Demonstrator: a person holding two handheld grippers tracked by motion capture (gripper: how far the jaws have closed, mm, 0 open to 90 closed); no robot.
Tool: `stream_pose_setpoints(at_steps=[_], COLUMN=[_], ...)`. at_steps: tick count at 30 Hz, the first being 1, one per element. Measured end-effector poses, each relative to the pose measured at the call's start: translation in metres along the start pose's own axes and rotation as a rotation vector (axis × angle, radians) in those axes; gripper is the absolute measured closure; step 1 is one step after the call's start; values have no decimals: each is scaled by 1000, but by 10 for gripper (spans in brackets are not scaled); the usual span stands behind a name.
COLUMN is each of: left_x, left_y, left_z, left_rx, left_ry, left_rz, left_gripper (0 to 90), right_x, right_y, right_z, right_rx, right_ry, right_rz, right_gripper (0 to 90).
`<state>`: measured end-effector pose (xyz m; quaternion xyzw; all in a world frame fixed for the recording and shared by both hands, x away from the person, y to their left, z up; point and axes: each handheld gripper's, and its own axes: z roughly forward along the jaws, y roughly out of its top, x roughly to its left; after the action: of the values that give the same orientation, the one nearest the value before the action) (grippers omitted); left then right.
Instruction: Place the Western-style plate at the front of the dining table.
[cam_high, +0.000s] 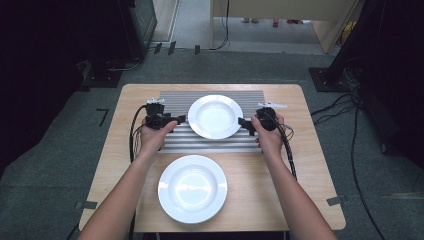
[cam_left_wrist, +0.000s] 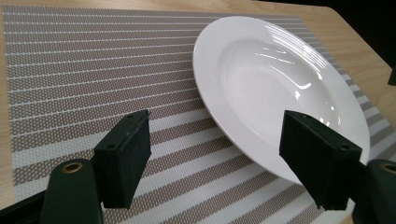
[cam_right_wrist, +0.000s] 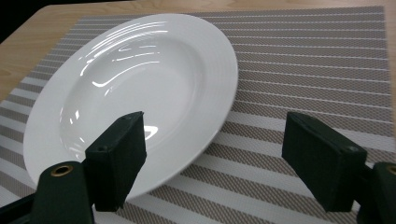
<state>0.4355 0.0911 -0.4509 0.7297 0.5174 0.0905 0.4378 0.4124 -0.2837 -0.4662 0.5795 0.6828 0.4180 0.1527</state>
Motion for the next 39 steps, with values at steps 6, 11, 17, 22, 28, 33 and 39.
stream_pose_setpoints(at_steps=[6, 11, 17, 22, 28, 33, 39], left_x=[-8, -11, -11, -16, -20, -14, 1], left_y=[-11, -26, -42, -56, -71, -87, -113], left_z=[-29, -49, -73, -89, -105, -122, -136], left_rx=[-37, -53, -77, -77, -73, -99, -113], left_ry=[-1, -8, -11, -1, 6, 16, 23], left_rz=[52, 77, 83, 105, 108, 73, -6], left_gripper=[245, 236, 233, 233, 234, 234, 234], right_x=[-5, -7, -6, -4, -5, -14, -31], right_y=[-13, -23, -37, -48, -63, -79, -96], right_z=[-26, -49, -76, -95, -111, -123, -140], right_rx=[-19, -17, -23, -34, -28, -24, -35], right_ry=[12, 30, 47, 53, 68, 61, 29], right_rz=[-21, -61, -120, -141, -163, -152, -125], right_gripper=[217, 221, 217, 209, 214, 210, 212])
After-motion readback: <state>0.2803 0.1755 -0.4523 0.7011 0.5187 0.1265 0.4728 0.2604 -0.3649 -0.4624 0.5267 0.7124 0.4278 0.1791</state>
